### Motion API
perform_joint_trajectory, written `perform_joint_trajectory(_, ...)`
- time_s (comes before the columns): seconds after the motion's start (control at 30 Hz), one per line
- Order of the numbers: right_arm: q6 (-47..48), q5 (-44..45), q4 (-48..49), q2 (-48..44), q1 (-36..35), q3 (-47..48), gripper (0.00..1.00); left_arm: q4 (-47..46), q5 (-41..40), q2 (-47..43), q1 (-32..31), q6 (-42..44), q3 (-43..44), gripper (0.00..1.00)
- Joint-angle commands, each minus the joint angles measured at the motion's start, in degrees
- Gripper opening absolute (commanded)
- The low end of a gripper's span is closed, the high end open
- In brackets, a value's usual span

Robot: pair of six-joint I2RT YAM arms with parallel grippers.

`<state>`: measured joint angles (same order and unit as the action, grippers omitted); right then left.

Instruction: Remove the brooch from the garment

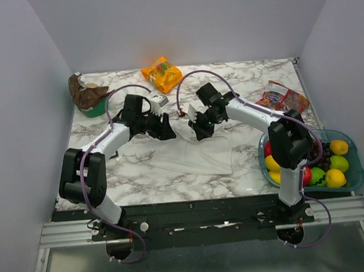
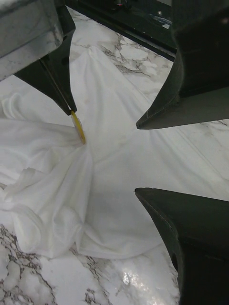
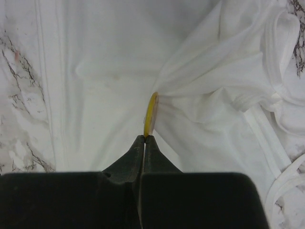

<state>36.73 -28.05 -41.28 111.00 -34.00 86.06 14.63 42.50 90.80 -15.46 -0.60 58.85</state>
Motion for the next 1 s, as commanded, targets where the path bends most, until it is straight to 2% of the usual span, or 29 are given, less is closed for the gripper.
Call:
perform_joint_trajectory(0.0, -5.43, -2.8, -1.62, 3.16, 1.21, 0.33, 0.01, -3.99, 2.85, 2.45, -2.11, -0.1, 0.3, 0.6)
perform_joint_trajectory(0.23, -10.01, -4.47, -0.56, 5.8, 3.32, 0.95, 0.01, -8.04, 1.18, 4.99, -5.71, -2.39, 0.74, 0.58)
perform_joint_trajectory(0.4, -11.15, -1.22, -0.73, 8.0, 4.38, 2.44, 0.01, -6.02, 0.13, 8.42, -8.61, 3.67, 4.6, 0.58)
perform_joint_trajectory(0.57, -11.86, -1.21, -1.52, 9.23, 5.52, 4.03, 0.01, -3.74, -1.72, 10.35, -9.06, 7.27, 6.63, 0.57)
perform_joint_trajectory(0.97, -13.09, -1.65, -1.44, 8.36, 5.96, 2.88, 0.01, -5.05, -2.6, 12.11, -9.06, 5.7, 7.59, 0.54)
